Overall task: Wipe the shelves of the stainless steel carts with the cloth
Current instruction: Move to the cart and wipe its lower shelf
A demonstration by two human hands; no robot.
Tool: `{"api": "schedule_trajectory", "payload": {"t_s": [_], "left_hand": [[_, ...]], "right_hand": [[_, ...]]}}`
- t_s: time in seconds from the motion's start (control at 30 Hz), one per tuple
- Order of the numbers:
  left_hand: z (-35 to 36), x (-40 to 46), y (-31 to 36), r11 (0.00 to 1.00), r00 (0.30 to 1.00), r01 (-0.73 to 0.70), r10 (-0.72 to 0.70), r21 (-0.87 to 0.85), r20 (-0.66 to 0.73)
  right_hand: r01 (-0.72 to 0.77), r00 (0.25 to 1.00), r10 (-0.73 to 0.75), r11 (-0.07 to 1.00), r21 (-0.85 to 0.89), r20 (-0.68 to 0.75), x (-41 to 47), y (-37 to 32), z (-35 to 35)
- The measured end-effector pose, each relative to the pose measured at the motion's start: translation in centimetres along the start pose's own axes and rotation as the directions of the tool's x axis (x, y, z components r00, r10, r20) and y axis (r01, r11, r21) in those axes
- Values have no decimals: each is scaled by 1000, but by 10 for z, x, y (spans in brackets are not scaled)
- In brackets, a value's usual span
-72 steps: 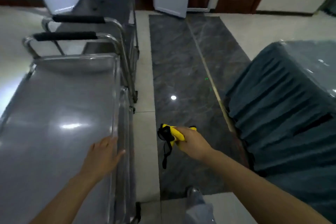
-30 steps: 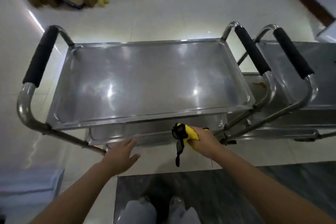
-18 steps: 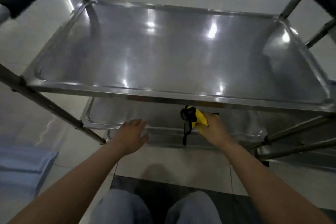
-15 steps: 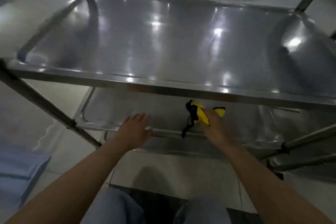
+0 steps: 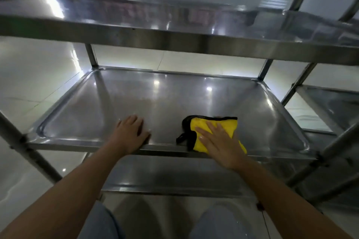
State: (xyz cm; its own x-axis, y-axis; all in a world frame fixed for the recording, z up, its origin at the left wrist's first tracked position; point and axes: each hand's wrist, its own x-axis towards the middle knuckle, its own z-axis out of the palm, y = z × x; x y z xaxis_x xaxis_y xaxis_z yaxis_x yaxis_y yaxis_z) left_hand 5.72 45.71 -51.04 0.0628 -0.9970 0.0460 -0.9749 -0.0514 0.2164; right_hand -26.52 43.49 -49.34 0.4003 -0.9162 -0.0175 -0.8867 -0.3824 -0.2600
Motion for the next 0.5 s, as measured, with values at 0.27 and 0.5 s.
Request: {"api": "schedule_trajectory", "payload": {"t_s": [0.27,0.5], "left_hand": [[-1,2,-34,1000,999,14,-14,11,-38],[0,2,-37,999,998,15,-17,-28,-68]], "right_hand": [[-249,968,247,968,-45,-41,69,-7,15],[109,994,-110,992,-64,-15,115,-117,50]]}}
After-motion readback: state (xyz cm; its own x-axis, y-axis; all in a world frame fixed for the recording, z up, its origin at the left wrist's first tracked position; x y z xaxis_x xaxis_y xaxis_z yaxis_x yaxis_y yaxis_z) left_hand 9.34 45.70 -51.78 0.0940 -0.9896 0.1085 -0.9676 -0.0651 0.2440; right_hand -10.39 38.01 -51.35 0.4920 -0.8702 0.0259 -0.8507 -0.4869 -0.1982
